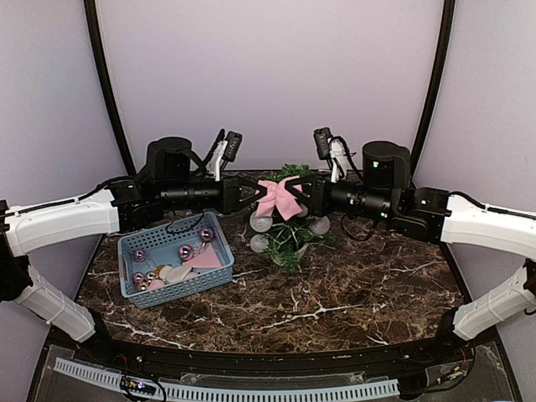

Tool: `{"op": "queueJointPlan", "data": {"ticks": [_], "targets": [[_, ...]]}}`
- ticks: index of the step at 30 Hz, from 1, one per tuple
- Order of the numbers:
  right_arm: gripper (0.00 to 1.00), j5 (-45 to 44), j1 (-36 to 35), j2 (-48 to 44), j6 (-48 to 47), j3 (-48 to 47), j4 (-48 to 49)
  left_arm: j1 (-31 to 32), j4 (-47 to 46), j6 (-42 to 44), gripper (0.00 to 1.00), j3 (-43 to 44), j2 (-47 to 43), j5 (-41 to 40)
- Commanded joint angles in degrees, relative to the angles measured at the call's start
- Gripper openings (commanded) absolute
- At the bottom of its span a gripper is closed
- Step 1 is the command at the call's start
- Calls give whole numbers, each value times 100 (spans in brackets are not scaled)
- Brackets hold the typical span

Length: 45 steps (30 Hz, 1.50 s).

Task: Decorate the small christmas tree
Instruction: Place the bow in the gap of branches.

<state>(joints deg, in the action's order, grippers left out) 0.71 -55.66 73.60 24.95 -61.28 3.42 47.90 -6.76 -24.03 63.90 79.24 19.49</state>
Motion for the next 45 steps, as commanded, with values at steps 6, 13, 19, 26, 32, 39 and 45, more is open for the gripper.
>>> {"op": "queueJointPlan", "data": {"ticks": [6, 13, 19, 26, 32, 39, 45], "targets": [[0, -1092, 23, 301, -373, -183, 31, -15, 169, 201, 0, 508, 402, -644], [0, -1272, 20, 503, -570, -297, 105, -36, 195, 219, 0, 583, 564, -809], [0, -1376, 23, 606, -626, -416, 93, -57, 128, 121, 0, 582, 645, -942], [0, -1598, 23, 731, -666, -401, -56, -77, 145, 20, 0, 529, 732, -1028], [0, -1657, 27, 896, -666, -382, -87, -125, 62, -65, 0, 458, 866, -932], [0, -1680, 27, 996, -642, -355, -137, -208, -38, -154, 0, 310, 912, -833], [0, -1767, 29, 970, -584, -283, -115, -239, -281, -204, 0, 168, 964, -688]]}}
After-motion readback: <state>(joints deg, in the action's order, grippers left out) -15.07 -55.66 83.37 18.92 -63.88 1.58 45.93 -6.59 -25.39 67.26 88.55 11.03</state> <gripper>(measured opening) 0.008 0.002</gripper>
